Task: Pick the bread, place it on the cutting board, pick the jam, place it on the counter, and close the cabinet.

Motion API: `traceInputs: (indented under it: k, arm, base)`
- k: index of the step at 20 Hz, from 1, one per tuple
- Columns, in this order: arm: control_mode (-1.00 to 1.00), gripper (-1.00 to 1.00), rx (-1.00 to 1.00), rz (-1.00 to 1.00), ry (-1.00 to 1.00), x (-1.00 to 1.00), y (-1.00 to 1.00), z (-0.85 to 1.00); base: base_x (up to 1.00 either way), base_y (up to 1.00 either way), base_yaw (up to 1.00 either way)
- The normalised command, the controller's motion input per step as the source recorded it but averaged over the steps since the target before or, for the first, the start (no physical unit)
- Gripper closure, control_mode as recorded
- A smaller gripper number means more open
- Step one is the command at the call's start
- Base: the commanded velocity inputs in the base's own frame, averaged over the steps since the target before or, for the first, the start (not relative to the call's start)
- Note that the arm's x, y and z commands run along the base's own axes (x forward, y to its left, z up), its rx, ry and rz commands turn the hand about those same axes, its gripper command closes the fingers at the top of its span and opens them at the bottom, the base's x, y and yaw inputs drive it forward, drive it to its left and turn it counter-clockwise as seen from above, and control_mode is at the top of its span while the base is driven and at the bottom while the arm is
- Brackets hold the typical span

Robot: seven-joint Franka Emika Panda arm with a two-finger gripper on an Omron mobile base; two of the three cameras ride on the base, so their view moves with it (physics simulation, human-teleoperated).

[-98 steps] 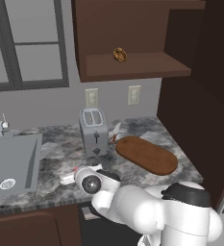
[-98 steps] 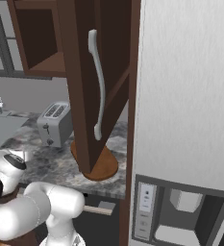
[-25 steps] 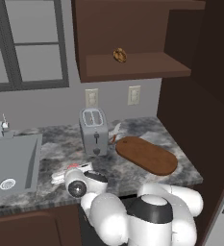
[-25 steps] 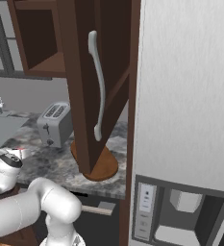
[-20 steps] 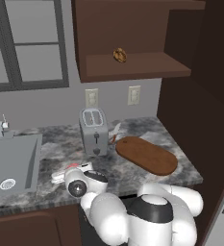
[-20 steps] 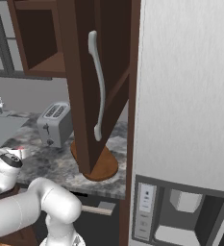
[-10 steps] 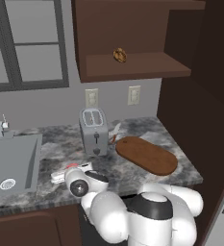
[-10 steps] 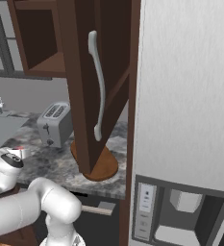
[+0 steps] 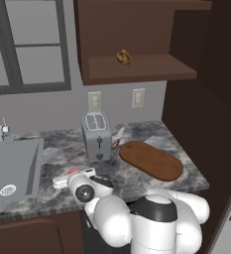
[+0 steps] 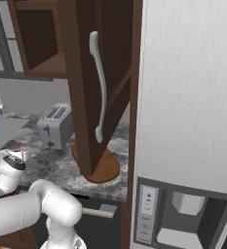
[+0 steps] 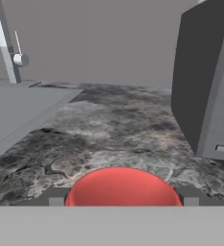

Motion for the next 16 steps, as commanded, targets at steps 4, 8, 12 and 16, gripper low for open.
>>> traceInputs:
  k: [4, 8, 12, 16]
  arm:
    - [-1.0, 1.0, 0.05, 0.02, 0.0, 0.0, 0.0, 0.0]
    - [-1.0, -1.0, 0.03, 0.01, 0.0, 0.0, 0.0, 0.0]
    - [-1.0, -1.0, 0.01, 0.01, 0.0, 0.0, 0.0, 0.0]
    - [-1.0, -1.0, 0.0, 0.0, 0.0, 0.0, 0.0, 0.0]
  base:
    - [0.0, 0.0, 0.0]
    - [0.0, 0.0, 0.0]
    - [0.0, 0.0, 0.0]
    - [0.0, 0.0, 0.0]
